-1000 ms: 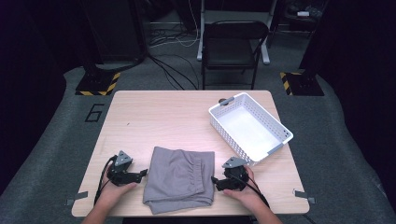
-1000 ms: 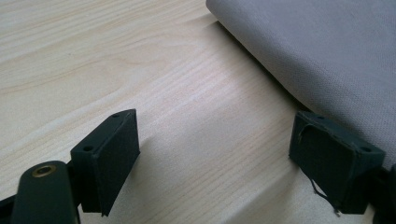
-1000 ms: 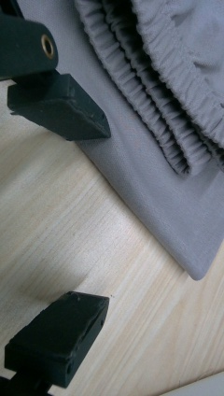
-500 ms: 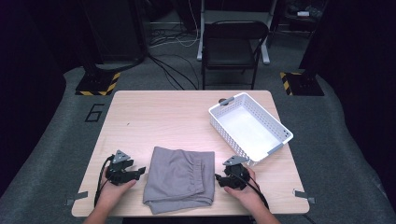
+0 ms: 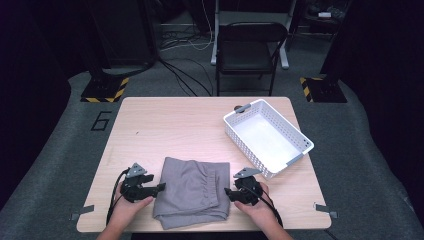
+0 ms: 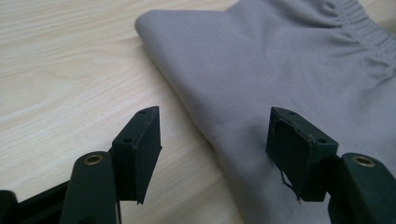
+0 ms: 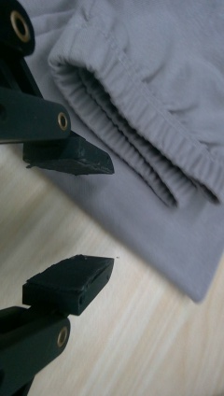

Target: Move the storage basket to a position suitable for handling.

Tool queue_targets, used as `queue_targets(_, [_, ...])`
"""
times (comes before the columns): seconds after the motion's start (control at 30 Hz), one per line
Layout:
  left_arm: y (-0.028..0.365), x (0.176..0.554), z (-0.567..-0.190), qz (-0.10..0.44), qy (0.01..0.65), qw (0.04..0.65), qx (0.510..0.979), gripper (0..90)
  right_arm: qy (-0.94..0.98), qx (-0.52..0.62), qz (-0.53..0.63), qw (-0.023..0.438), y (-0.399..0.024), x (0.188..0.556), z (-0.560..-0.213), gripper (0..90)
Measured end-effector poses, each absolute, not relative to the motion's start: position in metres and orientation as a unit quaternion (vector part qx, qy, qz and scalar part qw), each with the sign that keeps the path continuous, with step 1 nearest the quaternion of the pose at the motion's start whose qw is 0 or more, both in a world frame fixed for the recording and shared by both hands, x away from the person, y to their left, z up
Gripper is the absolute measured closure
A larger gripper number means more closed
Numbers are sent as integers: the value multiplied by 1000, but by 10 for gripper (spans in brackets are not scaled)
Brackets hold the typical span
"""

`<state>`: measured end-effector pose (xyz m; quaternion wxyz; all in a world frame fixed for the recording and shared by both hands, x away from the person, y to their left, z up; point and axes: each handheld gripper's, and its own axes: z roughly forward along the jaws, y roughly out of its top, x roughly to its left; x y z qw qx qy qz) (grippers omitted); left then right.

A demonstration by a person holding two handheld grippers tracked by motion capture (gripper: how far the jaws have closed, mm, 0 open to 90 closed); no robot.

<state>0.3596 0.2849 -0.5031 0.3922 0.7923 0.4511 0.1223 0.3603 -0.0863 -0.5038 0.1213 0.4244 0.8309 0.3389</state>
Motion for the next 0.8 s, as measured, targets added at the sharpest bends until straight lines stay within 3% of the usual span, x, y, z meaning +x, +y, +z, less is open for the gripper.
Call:
queue_targets(0.27, [277,360,-509,115,441,374,807,389,847,407,322,115,-74,358,-509,461])
queue_targets(0.43, [274,359,-511,108,437,372,812,439,848,403,324,114,-70,357,-511,549])
queue_targets(0.63, [267,358,-513,90,436,365,818,535,854,393,328,89,-70,357,-508,825])
queue_targets(0.8, [263,357,-513,95,446,373,808,632,857,390,325,87,-69,356,-507,856])
